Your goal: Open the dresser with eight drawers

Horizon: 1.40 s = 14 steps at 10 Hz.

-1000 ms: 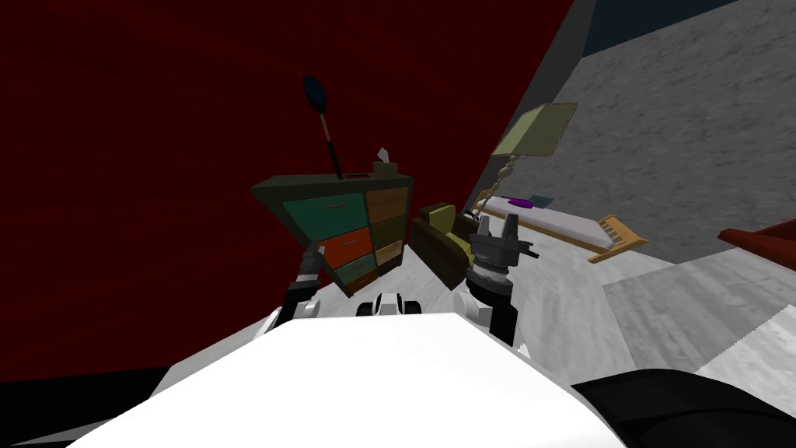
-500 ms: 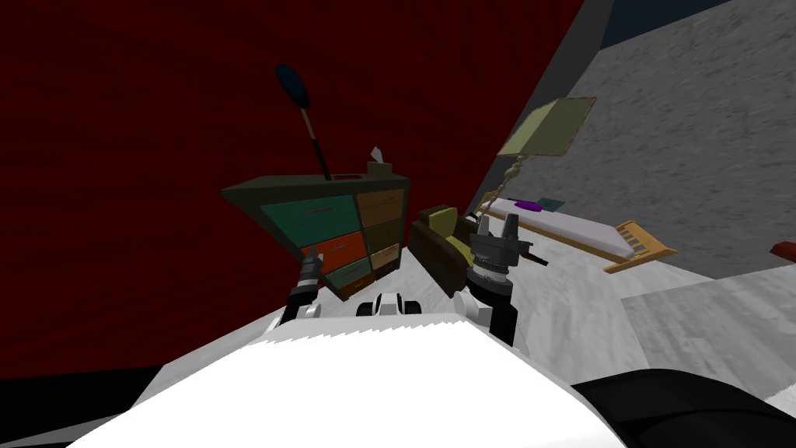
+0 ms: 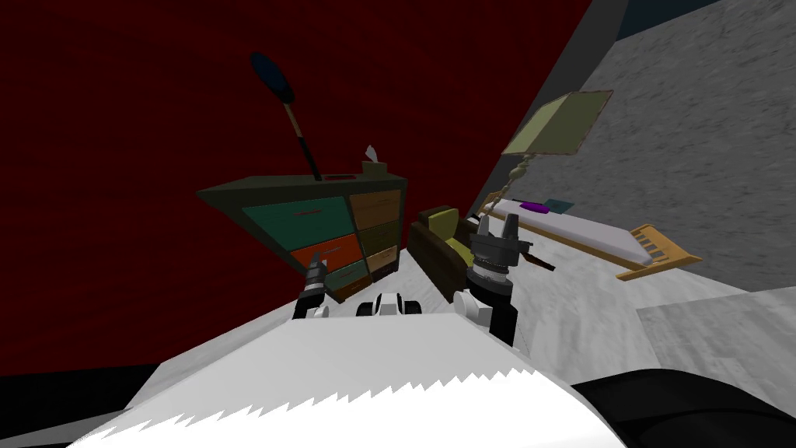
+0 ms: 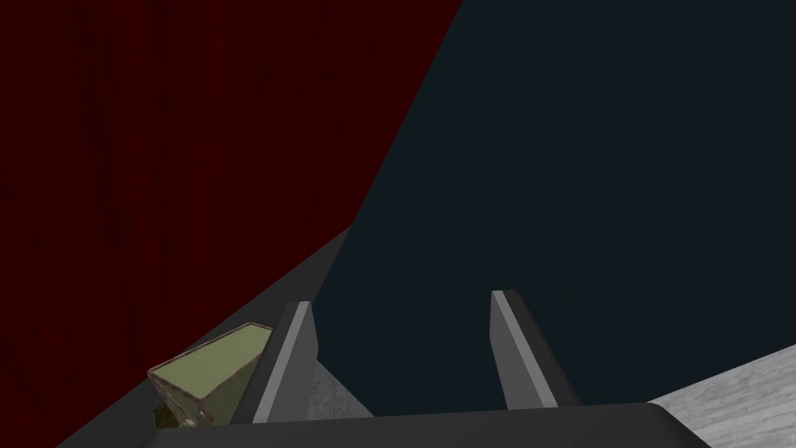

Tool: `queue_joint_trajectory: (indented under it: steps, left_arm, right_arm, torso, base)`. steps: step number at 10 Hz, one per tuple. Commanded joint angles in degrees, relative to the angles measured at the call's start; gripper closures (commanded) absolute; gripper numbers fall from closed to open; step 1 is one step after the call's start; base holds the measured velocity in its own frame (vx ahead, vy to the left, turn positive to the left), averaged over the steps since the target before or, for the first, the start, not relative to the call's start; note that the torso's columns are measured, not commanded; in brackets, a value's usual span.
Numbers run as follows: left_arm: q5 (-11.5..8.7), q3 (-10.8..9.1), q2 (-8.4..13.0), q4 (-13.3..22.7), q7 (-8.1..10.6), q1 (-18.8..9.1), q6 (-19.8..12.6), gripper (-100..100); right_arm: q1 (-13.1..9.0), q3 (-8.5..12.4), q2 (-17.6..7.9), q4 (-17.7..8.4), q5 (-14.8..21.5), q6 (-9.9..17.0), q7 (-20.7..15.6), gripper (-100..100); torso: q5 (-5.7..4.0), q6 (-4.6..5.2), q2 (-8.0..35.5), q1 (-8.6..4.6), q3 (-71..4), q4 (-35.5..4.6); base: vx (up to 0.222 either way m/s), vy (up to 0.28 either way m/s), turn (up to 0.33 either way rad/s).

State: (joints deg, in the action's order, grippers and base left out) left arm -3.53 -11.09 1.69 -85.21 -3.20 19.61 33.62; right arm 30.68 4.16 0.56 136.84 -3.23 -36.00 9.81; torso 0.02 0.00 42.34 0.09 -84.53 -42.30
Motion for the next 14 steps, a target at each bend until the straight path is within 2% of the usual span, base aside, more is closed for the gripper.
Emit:
queue_joint_trajectory:
  steps: [1, 3, 4, 5, 7, 11, 12, 14]
  left_arm:
    - [-0.13, -0.17, -1.27, 0.38, 0.0, -0.03, -0.09, -100]
    - [-0.32, -0.53, -1.07, -1.52, 0.05, -0.31, -2.37, -100]
    - [-0.26, -0.41, -1.2, -1.12, 0.02, -0.15, -1.67, -100]
    - [-0.14, -0.18, -1.4, 0.42, 0.0, -0.04, -0.13, 100]
    - [-0.15, -0.04, -1.31, -1.72, 0.1, 0.46, -1.6, 100]
    - [-0.12, 0.15, -1.31, -2.83, 0.16, 0.96, -2.27, 100]
    - [-0.13, 0.15, 0.67, -2.9, 0.18, 0.98, -2.41, -100]
    - [-0.16, 0.13, 3.13, -2.91, 0.2, 0.94, -2.53, -100]
  right_arm:
    - [0.0, 0.0, 0.0, 0.0, 0.0, 0.0, 0.0, 0]
    - [0.0, 0.0, -0.01, 0.0, 0.0, 0.0, 0.0, 0]
    - [0.0, 0.01, -0.01, 0.0, 0.0, 0.0, 0.0, 0]
    - [0.0, 0.01, -0.01, 0.0, 0.0, 0.0, 0.0, 0]
    - [-0.01, 0.0, 0.0, 0.0, 0.0, 0.0, 0.0, 0]
    - [-0.02, -0.01, 0.01, 0.0, 0.0, 0.01, 0.0, 0]
    - [-0.01, 0.0, 0.0, 0.0, 0.0, 0.0, 0.0, 0]
    - [0.0, 0.01, -0.01, 0.0, 0.0, 0.0, 0.0, 0]
  torso:
    - [-0.01, 0.0, -0.02, -0.05, -0.01, 0.0]
    - [0.01, 0.0, -0.1, 0.05, -0.06, 0.02]
    - [0.0, 0.0, -0.17, 0.01, -0.11, 0.05]
    - [-0.01, -0.01, -0.04, -0.07, -0.03, 0.02]
    - [0.04, 0.04, -0.02, -0.02, 0.04, 0.04]
    - [-0.04, 0.0, -0.1, -0.13, -0.06, 0.03]
    - [0.02, 0.0, -0.34, 0.1, -0.19, 0.09]
    - [0.03, -0.01, -0.31, 0.1, -0.2, 0.09]
  base:
    - [0.014, -0.026, 0.005]
    - [0.056, 0.006, -0.007]
    - [0.03, 0.006, -0.002]
    - [-0.045, -0.005, 0.012]
    - [-0.077, -0.025, 0.011]
    - [-0.13, -0.089, 0.008]
    - [-0.013, -0.012, -0.001]
    - [0.013, 0.007, 0.001]
